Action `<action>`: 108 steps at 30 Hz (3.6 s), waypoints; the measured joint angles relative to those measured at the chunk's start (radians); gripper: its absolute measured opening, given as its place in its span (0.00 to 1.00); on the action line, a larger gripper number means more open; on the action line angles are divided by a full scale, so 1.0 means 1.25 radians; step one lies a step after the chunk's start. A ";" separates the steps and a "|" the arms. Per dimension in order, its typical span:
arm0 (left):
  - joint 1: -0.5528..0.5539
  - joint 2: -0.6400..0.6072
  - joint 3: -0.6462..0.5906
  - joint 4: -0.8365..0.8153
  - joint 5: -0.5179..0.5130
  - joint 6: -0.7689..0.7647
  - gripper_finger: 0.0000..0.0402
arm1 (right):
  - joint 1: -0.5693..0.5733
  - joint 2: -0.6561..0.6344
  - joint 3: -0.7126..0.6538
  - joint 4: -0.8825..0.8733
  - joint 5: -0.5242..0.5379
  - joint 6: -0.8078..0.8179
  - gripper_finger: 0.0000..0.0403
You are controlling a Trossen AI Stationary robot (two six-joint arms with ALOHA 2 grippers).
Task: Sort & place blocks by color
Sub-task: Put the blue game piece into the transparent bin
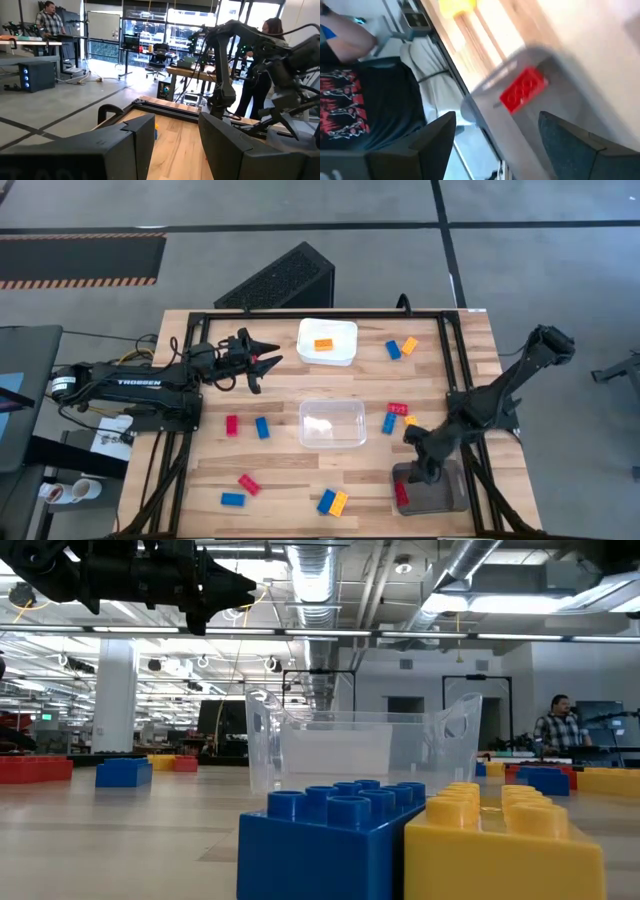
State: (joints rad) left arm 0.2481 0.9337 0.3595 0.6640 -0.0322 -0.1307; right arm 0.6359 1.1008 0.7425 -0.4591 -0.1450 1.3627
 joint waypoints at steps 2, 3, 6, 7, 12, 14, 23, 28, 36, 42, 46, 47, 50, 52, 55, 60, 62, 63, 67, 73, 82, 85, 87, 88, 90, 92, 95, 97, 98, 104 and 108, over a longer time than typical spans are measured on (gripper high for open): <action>0.000 0.000 0.000 0.000 0.000 0.003 0.35 | -0.039 -0.009 0.000 -0.001 0.000 -0.058 0.75; 0.000 0.000 0.000 0.000 0.000 0.004 0.35 | -0.060 -0.012 0.000 -0.001 0.000 -0.087 0.75; 0.000 0.000 0.000 0.000 0.000 0.004 0.35 | -0.129 -0.014 0.000 -0.017 0.000 -0.164 0.75; 0.000 0.000 0.000 0.000 0.000 0.004 0.35 | -0.152 -0.014 0.000 -0.028 0.001 -0.186 0.75; 0.000 0.000 0.000 0.000 0.000 0.003 0.35 | -0.278 -0.012 0.000 -0.094 0.003 -0.253 0.75; 0.000 0.000 0.000 0.000 0.000 0.003 0.35 | -0.323 -0.011 0.000 -0.116 0.006 -0.268 0.75; 0.000 0.000 0.000 0.000 -0.001 0.003 0.35 | -0.515 -0.011 0.000 -0.187 0.093 -0.354 0.75; 0.000 0.000 0.000 0.000 -0.001 0.003 0.35 | -0.639 -0.011 0.000 -0.186 0.181 -0.448 0.75; 0.000 0.000 0.000 0.000 -0.001 0.005 0.35 | -0.818 0.005 0.000 -0.102 0.267 -0.612 0.75; 0.000 0.000 0.000 0.000 -0.001 0.007 0.35 | -0.897 0.088 0.001 -0.038 0.267 -0.688 0.75; 0.000 0.000 0.000 -0.001 -0.001 0.008 0.35 | -0.930 0.158 0.000 -0.024 0.267 -0.704 0.75; 0.000 0.000 0.000 -0.001 -0.001 0.009 0.35 | -0.936 0.174 0.000 -0.021 0.267 -0.711 0.75; 0.000 0.000 0.000 -0.005 -0.001 0.012 0.35 | -0.945 0.210 0.000 -0.011 0.267 -0.721 0.75; 0.000 0.000 0.000 -0.015 -0.005 0.014 0.35 | -0.946 0.227 0.000 -0.004 0.267 -0.723 0.75; 0.000 0.000 0.000 -0.045 -0.037 0.012 0.35 | -0.946 0.238 0.000 0.005 0.267 -0.731 0.75; -0.001 0.000 0.052 -0.252 -0.066 0.016 0.35 | -0.925 0.218 0.000 0.018 0.267 -0.729 0.75; -0.014 0.004 0.103 -0.363 -0.054 0.016 0.35 | -0.911 0.200 0.000 0.034 0.267 -0.729 0.75; -0.026 0.009 0.123 -0.401 -0.052 0.012 0.35 | -0.902 0.193 0.000 0.041 0.270 -0.728 0.75; -0.086 0.027 0.169 -0.520 -0.087 0.014 0.35 | -0.861 0.158 0.000 0.071 0.308 -0.720 0.75; -0.174 0.032 0.224 -0.737 -0.059 -0.078 0.35 | -0.783 0.112 0.000 0.122 0.389 -0.715 0.75; -0.347 0.155 0.244 -0.944 -0.082 -0.217 0.41 | -0.674 0.097 0.000 0.256 0.492 -0.745 0.75; -0.370 0.204 0.244 -0.982 -0.084 -0.257 0.51 | -0.657 0.098 0.000 0.247 0.494 -0.755 0.75; -0.380 0.236 0.244 -0.983 -0.076 -0.267 0.59 | -0.652 0.099 0.000 0.248 0.495 -0.756 0.75; -0.382 0.247 0.244 -0.983 -0.062 -0.268 0.63 | -0.651 0.099 0.000 0.250 0.495 -0.756 0.75; -0.385 0.267 0.246 -0.981 -0.042 -0.266 0.71 | -0.651 0.099 0.000 0.251 0.495 -0.756 0.75; -0.386 0.284 0.248 -0.980 -0.048 -0.266 0.79 | -0.651 0.099 0.000 0.251 0.495 -0.756 0.75; -0.387 0.306 0.249 -0.976 -0.063 -0.258 0.90 | -0.651 0.099 0.000 0.251 0.495 -0.756 0.75; -0.387 0.317 0.249 -0.979 -0.070 -0.251 0.96 | -0.651 0.099 0.000 0.254 0.495 -0.756 0.75; -0.387 0.321 0.249 -0.977 -0.070 -0.251 0.98 | -0.651 0.099 0.000 0.255 0.495 -0.756 0.75; -0.387 0.339 0.249 -0.959 -0.067 -0.268 0.98 | -0.651 0.099 0.000 0.255 0.495 -0.756 0.75; -0.387 0.367 0.249 -0.934 -0.056 -0.268 0.99 | -0.651 0.099 0.000 0.255 0.495 -0.755 0.75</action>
State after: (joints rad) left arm -0.2359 1.3928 0.6712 -0.5030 -0.1017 -0.4657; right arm -0.1780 1.2240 0.7429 -0.1402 0.4732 0.4187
